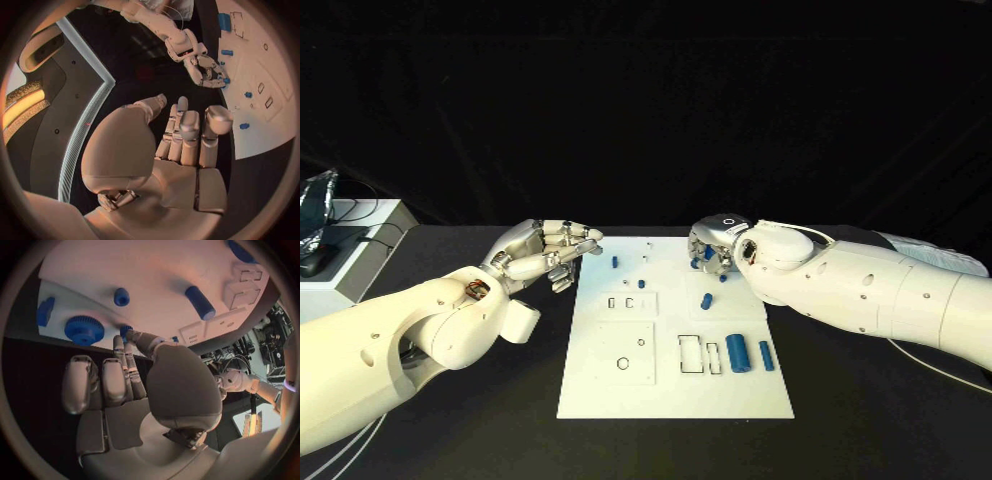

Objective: Assemble the parts on the task board

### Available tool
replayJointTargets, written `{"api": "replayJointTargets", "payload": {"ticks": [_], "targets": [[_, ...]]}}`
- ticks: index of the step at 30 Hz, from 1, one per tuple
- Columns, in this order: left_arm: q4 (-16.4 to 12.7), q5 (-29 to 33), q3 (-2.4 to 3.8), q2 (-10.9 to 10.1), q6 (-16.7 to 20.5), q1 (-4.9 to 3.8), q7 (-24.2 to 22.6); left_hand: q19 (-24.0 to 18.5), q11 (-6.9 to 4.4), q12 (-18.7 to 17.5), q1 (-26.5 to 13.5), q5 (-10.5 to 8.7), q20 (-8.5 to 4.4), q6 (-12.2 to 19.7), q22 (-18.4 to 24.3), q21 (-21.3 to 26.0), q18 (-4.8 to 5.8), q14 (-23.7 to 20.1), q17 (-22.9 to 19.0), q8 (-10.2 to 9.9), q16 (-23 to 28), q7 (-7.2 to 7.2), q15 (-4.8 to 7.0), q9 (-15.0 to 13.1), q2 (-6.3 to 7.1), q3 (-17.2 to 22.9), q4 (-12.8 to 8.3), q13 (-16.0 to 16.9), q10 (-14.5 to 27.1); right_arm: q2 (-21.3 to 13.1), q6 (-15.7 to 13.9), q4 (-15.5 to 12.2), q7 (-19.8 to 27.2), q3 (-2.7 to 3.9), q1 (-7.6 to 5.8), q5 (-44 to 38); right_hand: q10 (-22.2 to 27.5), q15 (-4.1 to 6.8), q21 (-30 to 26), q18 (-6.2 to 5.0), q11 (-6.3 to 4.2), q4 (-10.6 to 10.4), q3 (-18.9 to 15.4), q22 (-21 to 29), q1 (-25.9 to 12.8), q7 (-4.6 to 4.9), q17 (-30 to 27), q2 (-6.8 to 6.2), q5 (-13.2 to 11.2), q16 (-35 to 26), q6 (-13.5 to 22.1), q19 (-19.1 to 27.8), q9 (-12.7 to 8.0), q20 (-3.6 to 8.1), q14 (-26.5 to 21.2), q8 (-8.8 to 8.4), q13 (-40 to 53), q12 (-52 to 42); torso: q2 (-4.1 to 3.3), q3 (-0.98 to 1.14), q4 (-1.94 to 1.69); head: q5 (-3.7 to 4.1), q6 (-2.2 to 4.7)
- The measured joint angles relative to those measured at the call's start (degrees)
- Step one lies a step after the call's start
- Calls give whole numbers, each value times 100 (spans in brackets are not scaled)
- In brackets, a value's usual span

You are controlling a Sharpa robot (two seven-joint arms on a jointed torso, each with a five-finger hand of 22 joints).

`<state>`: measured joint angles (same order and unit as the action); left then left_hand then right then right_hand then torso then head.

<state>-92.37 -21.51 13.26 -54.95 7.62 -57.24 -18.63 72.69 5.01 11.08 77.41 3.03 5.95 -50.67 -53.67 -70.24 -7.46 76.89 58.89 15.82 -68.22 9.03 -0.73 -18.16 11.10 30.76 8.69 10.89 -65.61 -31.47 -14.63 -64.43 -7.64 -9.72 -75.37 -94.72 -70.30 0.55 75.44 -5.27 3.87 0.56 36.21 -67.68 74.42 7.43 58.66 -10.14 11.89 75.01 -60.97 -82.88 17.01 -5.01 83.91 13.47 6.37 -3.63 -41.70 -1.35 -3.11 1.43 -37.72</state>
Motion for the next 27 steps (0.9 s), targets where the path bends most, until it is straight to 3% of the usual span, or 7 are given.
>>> {"api": "replayJointTargets", "payload": {"ticks": [10,23,27], "targets": [[7,3,1,-4,1,0,0,0,12,0,0,0,0,0,0,1,0,0,-4,-22,0,0,0,0,0,0,0,1,11,141,-497,-134,-262,41,-51,-106,0,0,30,0,1,0,0,-52,0,2,15,-2,0,22,4,0,13,0,0,-4,-1,0,4,-9,-3,3,49],[-2,5,10,7,2,0,-5,0,21,0,0,0,0,20,1,1,0,0,-6,-23,0,20,0,1,0,0,0,5,19,661,-937,240,-455,48,-14,-294,0,0,29,0,1,0,-1,-65,1,4,14,-3,23,21,8,0,33,-1,0,21,-4,0,-26,-14,-31,-4,64],[-3,5,13,18,1,-1,-5,0,21,0,0,0,0,20,1,1,0,0,-6,-23,0,20,0,1,0,0,0,5,19,810,-999,344,-475,50,14,-327,0,0,29,0,1,0,-1,-65,1,4,14,-4,22,21,10,0,39,-1,0,26,-4,0,-43,-25,-54,8,70]]}}
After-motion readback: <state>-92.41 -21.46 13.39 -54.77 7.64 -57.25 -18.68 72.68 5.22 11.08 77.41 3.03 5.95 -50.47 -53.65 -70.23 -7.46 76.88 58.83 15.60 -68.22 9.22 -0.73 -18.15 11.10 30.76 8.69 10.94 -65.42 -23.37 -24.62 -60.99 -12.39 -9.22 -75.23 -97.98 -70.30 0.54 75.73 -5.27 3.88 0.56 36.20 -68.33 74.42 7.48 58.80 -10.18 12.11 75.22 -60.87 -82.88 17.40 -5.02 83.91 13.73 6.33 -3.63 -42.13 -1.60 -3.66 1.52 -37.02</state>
